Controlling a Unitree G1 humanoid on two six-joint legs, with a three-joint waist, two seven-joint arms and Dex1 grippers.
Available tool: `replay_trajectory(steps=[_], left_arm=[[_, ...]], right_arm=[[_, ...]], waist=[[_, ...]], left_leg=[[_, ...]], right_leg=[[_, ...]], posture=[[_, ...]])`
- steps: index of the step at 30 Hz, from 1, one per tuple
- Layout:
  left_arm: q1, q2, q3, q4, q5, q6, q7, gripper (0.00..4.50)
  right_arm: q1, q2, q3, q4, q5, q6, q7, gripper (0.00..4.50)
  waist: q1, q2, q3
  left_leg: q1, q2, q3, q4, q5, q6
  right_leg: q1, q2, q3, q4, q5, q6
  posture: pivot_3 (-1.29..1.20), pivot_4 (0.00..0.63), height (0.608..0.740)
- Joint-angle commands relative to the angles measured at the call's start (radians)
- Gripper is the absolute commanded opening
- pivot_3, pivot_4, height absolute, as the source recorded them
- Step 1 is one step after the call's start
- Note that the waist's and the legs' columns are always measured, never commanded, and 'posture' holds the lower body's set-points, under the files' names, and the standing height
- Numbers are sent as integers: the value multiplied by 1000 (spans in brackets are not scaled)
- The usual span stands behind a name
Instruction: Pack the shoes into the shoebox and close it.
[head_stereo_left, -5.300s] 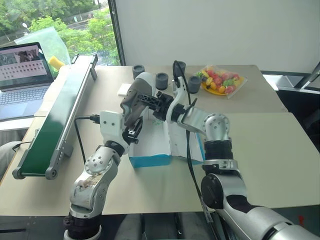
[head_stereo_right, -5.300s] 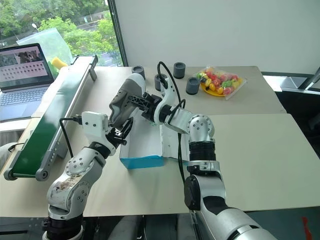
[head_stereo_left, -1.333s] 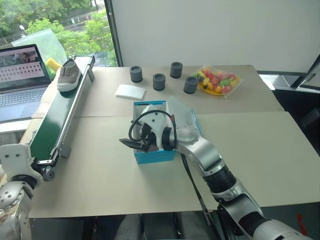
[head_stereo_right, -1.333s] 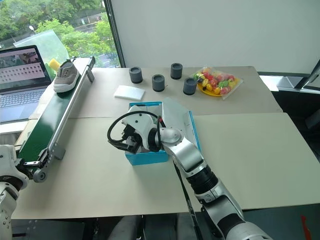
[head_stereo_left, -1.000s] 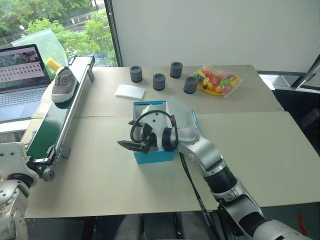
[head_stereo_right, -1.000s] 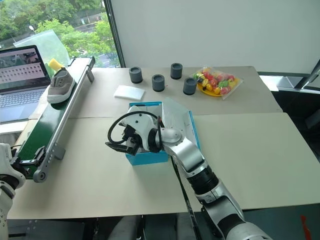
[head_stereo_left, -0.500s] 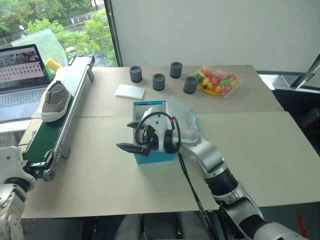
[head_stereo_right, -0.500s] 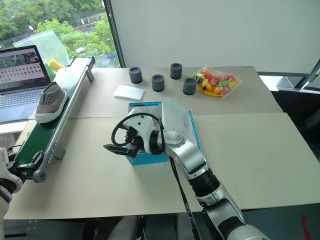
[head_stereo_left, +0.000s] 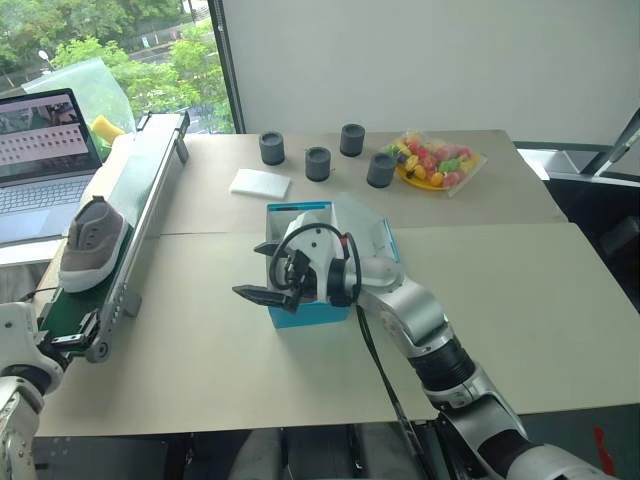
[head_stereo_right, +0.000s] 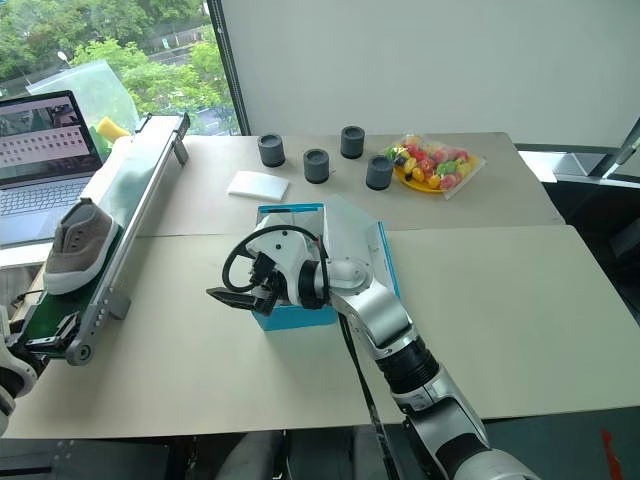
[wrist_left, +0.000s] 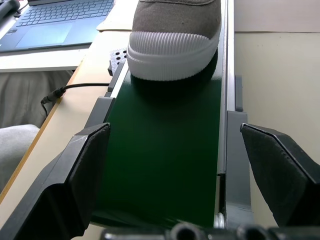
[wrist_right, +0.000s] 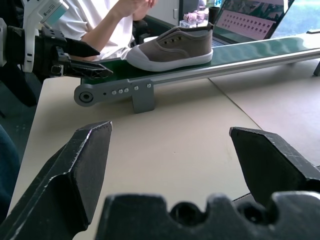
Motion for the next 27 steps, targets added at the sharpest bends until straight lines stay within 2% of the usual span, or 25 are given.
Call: replay_trajectory(steps=[1, 18, 19, 22, 25, 27], left_arm=[[8, 17, 21, 12, 8, -20, 2, 4474], [-9, 25, -27, 53, 17, -3, -5, 4474], [-9, 23, -26, 53, 15, -4, -5, 3945], [-8, 22, -26, 52, 14, -5, -4, 3238], [-7, 20, -23, 49, 12, -4, -3, 2891], [-6, 16, -24, 35, 9, 2, 1, 2816]], right_arm=[[-5, 11, -24, -56, 19, -5, -9, 4465], [-24, 17, -58, -66, 39, 22, -51, 4465], [-26, 17, -59, -65, 38, 22, -52, 4500], [-30, 20, -65, -61, 38, 25, -54, 4500], [-32, 22, -68, -60, 40, 28, -54, 4500], [-33, 23, -70, -60, 42, 30, -54, 4500]], waist=[[0, 0, 0], [7, 0, 0], [7, 0, 0], [9, 0, 0], [12, 0, 0], [13, 0, 0]], left_leg=[[0, 0, 0, 0, 0, 0], [0, 0, 0, 0, 0, 0], [0, 0, 0, 0, 0, 0], [0, 0, -1, 0, 0, 0], [1, 0, -1, 0, 0, 0], [1, 0, -1, 0, 0, 0]], right_leg=[[0, 0, 0, 0, 0, 0], [0, 0, 0, 0, 0, 0], [0, 0, 0, 0, 0, 0], [0, 0, 0, 0, 0, 0], [1, 0, 0, 0, 0, 0], [1, 0, 0, 0, 0, 0]], posture=[[0, 150, 731], [0, 150, 731], [0, 150, 731], [0, 150, 731], [0, 150, 731], [0, 150, 731]])
